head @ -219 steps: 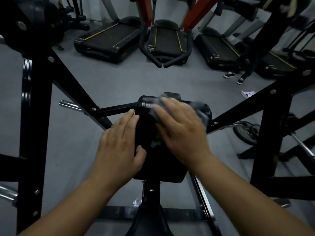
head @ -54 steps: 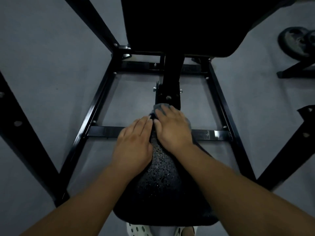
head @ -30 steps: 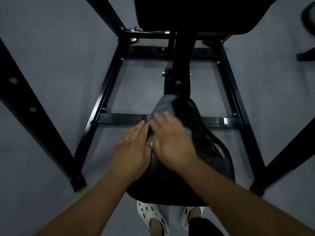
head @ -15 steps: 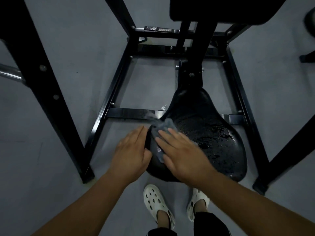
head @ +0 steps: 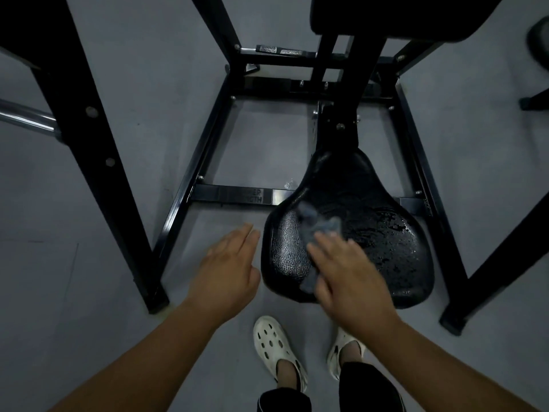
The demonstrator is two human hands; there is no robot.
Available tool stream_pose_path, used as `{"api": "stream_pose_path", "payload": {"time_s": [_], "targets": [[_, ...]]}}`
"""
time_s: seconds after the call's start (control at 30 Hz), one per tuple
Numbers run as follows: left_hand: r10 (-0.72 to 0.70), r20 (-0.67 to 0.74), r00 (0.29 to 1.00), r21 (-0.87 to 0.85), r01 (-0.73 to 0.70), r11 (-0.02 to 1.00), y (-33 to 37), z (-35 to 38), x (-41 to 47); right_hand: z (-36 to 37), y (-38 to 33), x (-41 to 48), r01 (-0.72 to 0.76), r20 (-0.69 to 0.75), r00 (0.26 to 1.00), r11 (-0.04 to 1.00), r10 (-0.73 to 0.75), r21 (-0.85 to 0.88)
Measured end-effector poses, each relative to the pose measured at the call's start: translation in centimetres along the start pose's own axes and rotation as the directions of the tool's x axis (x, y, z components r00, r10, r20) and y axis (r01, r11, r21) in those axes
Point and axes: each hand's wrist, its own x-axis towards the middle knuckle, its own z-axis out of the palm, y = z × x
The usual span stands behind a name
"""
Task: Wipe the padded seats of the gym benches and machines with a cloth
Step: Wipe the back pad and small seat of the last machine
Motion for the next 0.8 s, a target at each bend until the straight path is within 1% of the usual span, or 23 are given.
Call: {"api": "stream_pose_path", "payload": {"time_s": [0.03, 0.07, 0.1, 0.13, 0.17, 0.23, 0.27, 0.3, 0.33, 0.37, 0.4, 0.43, 0.47, 0.5, 0.53, 0.6, 0.63, 0.67, 0.7, 0.73, 0.77, 0.8], "targets": [[0.017, -0.008, 1.000, -0.005, -0.017, 1.000, 0.6, -0.1, 0.1, 0.0, -0.5, 1.7, -0.104, -0.034, 0.994, 0.994, 0.105, 0.025], [0.033, -0.018, 0.999, -0.011, -0.033, 0.999, 1.2, -0.2, 0.3, 0.3, -1.8, 2.8, -0.163, -0.063, 0.984, 0.986, 0.165, 0.047], [0.043, -0.028, 0.999, -0.016, -0.044, 0.999, 1.9, -0.2, 0.5, 0.8, -3.3, 3.1, -0.164, -0.082, 0.982, 0.985, 0.169, 0.060], [0.054, -0.042, 0.998, -0.016, -0.055, 0.998, 2.5, -0.3, 0.6, 1.6, -4.2, 2.5, -0.121, -0.090, 0.988, 0.990, 0.127, 0.065], [0.072, -0.057, 0.996, -0.012, -0.073, 0.997, 3.2, -0.3, 0.8, 2.2, -4.4, 1.1, -0.044, -0.082, 0.995, 0.997, 0.049, 0.063], [0.130, -0.079, 0.988, 0.022, -0.129, 0.991, 4.5, -0.5, 0.9, 1.9, -2.2, -2.6, 0.104, -0.038, 0.994, 0.994, -0.103, 0.024], [0.168, -0.078, 0.983, 0.047, -0.164, 0.985, 5.1, -0.4, 1.0, 1.3, -0.3, -4.2, 0.143, -0.026, 0.989, 0.990, -0.143, 0.005], [0.201, -0.072, 0.977, 0.064, -0.196, 0.978, 5.7, -0.3, 1.0, 0.6, 1.7, -5.0, 0.107, -0.029, 0.994, 0.994, -0.107, 0.009], [0.223, -0.070, 0.972, 0.070, -0.218, 0.973, 6.3, -0.1, 1.0, -0.2, 3.4, -5.1, -0.004, -0.047, 0.999, 0.999, 0.006, 0.052], [0.236, -0.076, 0.969, 0.070, -0.231, 0.970, 6.7, 0.1, 1.1, -1.0, 4.5, -4.1, -0.136, -0.080, 0.986, 0.984, 0.145, 0.114], [0.244, -0.078, 0.967, 0.069, -0.239, 0.968, 7.2, 0.3, 1.3, -1.2, 4.9, -2.4, -0.272, -0.114, 0.949, 0.946, 0.295, 0.179], [0.254, -0.074, 0.964, 0.070, -0.249, 0.966, 7.7, 0.7, 1.4, -1.4, 4.5, -0.5, -0.378, -0.124, 0.903, 0.897, 0.412, 0.228], [0.261, -0.068, 0.963, 0.068, -0.256, 0.964, 8.2, 1.0, 1.5, -1.3, 3.6, 0.8, -0.423, -0.121, 0.880, 0.874, 0.459, 0.240], [0.264, -0.065, 0.962, 0.068, -0.260, 0.963, 8.7, 1.3, 1.7, -0.9, 2.7, 1.2, -0.399, -0.115, 0.895, 0.888, 0.431, 0.230], [0.271, -0.061, 0.961, 0.069, -0.266, 0.961, 9.1, 1.6, 1.9, -0.2, 2.0, 0.5, -0.325, -0.103, 0.930, 0.921, 0.352, 0.215], [0.288, -0.052, 0.956, 0.074, -0.284, 0.956, 10.0, 1.8, 2.4, 0.4, 2.2, -3.5, -0.121, -0.061, 0.989, 0.980, 0.132, 0.158], [0.297, -0.052, 0.953, 0.077, -0.293, 0.953, 10.4, 1.9, 2.7, 0.1, 3.4, -5.7, -0.042, -0.028, 0.999, 0.992, 0.046, 0.115], [0.307, -0.054, 0.950, 0.082, -0.302, 0.950, 10.8, 2.0, 2.9, -0.5, 5.2, -7.0, -0.005, -0.016, 1.000, 0.997, 0.007, 0.077], [0.314, -0.055, 0.948, 0.085, -0.309, 0.947, 11.1, 2.1, 3.1, -0.9, 7.1, -7.2, -0.038, -0.026, 0.999, 0.997, 0.040, 0.065], [0.315, -0.057, 0.947, 0.084, -0.310, 0.947, 11.3, 2.1, 3.4, -1.6, 8.6, -6.3, -0.147, -0.043, 0.988, 0.984, 0.152, 0.096], [0.313, -0.062, 0.948, 0.082, -0.307, 0.948, 11.5, 2.2, 3.6, -1.8, 9.6, -4.4, -0.279, -0.084, 0.952, 0.949, 0.293, 0.144], [0.309, -0.066, 0.949, 0.082, -0.304, 0.949, 11.7, 2.4, 3.8, -2.0, 9.8, -2.0, -0.400, -0.090, 0.901, 0.894, 0.423, 0.203]]}}
